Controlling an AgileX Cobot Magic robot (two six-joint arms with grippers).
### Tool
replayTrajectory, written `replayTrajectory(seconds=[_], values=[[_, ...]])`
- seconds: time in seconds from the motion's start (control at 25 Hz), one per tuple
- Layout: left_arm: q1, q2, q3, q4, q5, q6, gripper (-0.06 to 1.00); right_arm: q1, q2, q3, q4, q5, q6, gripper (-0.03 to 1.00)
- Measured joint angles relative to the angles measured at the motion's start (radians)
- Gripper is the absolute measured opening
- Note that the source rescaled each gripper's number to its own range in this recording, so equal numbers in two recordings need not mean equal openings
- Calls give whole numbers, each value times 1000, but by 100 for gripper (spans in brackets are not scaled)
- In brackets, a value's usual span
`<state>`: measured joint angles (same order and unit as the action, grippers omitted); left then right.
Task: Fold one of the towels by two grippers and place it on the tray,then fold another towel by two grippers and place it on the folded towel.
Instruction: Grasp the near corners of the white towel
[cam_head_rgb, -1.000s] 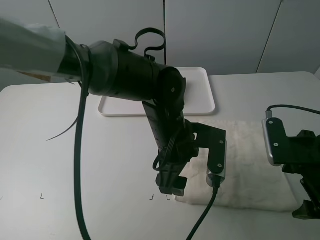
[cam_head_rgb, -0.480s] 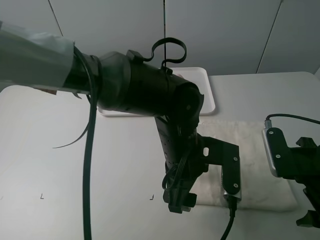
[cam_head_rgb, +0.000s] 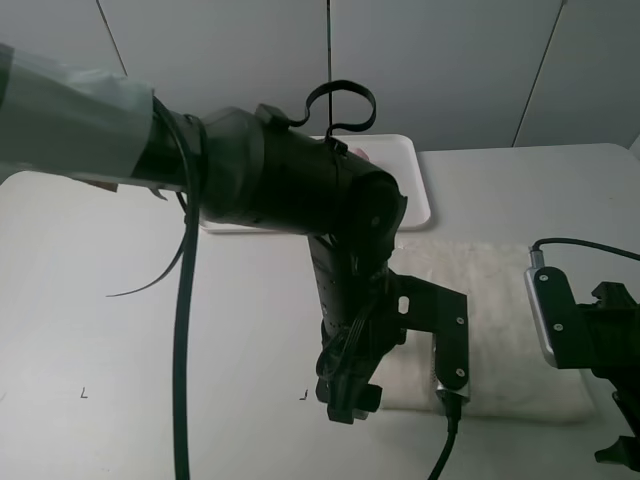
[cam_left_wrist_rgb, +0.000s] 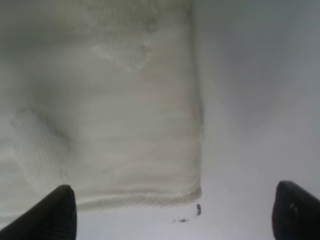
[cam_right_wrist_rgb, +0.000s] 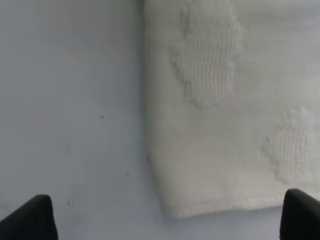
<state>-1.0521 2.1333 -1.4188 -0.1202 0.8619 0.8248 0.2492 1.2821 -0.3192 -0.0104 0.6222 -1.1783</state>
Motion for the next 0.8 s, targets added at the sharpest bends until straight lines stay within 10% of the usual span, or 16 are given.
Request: replayTrajectory(seconds=[0.8], values=[[-61,55,0,61,28,-88,100,0,0,2,-2,-6,-9,97]])
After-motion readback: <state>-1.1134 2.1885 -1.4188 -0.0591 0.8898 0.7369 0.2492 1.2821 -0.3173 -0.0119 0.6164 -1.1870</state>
